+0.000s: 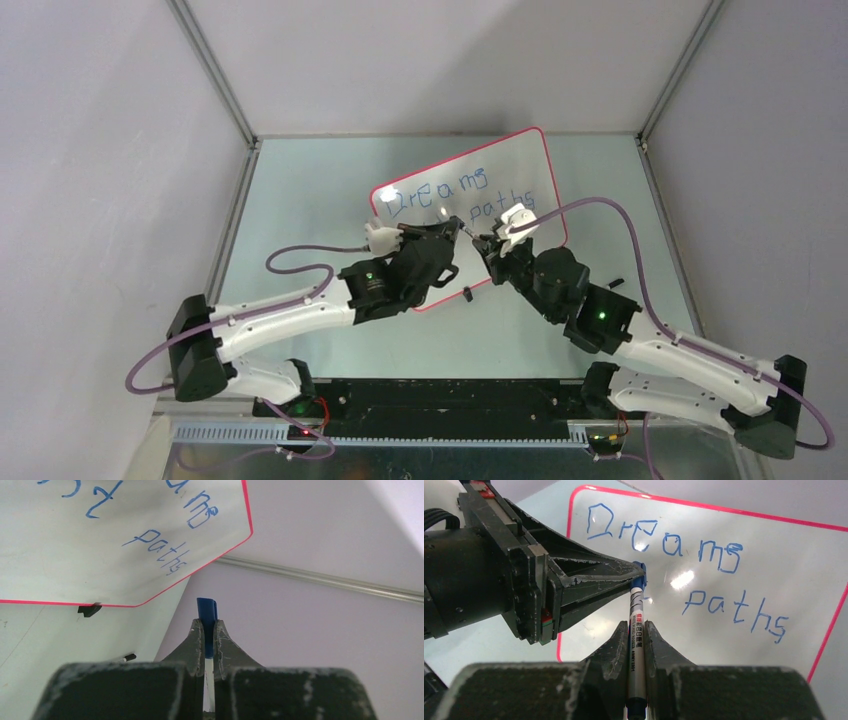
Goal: Write a sentence on the whiteboard
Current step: Close the whiteboard marker at the center of the board, then place the whiteboard marker at the center of the board.
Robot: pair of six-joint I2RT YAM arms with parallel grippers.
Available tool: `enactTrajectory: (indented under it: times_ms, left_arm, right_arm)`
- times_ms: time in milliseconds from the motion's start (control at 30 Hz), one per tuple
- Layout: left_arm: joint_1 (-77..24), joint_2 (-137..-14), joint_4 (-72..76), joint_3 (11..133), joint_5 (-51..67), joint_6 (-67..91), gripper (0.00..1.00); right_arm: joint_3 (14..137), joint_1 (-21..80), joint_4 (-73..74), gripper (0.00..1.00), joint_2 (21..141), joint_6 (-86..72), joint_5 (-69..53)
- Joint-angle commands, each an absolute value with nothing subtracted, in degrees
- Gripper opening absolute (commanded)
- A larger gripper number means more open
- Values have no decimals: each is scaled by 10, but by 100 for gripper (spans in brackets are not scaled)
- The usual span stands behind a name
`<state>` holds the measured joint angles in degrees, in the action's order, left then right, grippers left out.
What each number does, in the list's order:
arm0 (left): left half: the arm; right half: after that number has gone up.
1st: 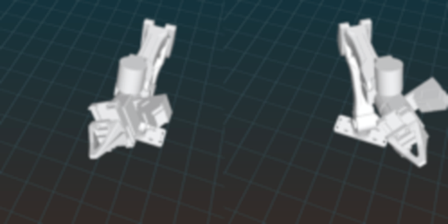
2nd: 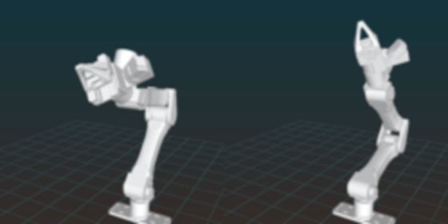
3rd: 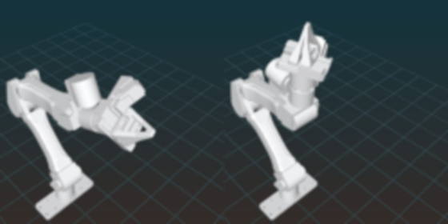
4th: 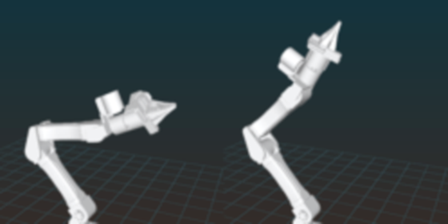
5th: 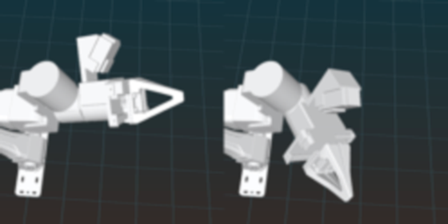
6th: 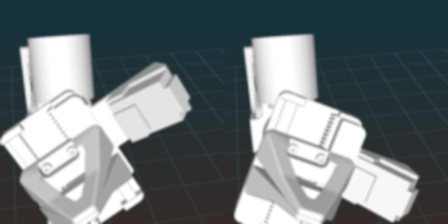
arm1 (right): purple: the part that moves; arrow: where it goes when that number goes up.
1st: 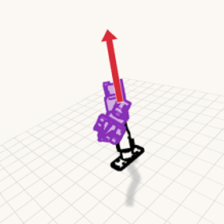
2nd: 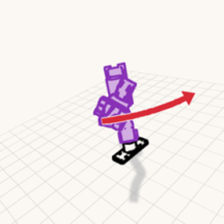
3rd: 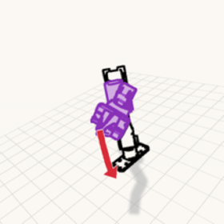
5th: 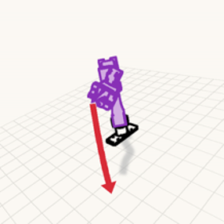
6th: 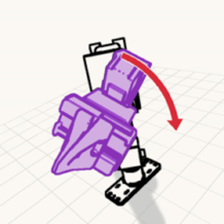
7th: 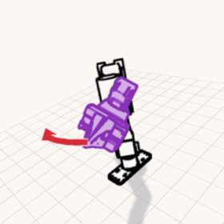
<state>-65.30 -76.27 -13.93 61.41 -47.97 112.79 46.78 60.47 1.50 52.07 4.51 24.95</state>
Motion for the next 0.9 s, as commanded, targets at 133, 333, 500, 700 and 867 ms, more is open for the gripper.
enactTrajectory:
  times_ms: [133,333,500,700,867]
  left_arm:
    - [-723,-648,-208,618,-424,1049,39]
    - [-652,-498,-276,511,-421,964,70]
    - [-595,-390,-332,448,-444,851,75]
    - [-561,-301,-294,401,-471,626,80]
    - [-495,-239,-143,303,-343,430,84]
  right_arm:
    - [513,508,115,0,415,-79,134]
    - [562,317,347,0,365,-169,-35]
    - [541,265,476,0,390,-201,-127]
    - [475,262,455,0,379,-228,-236]
    - [427,262,406,0,458,-260,-283]
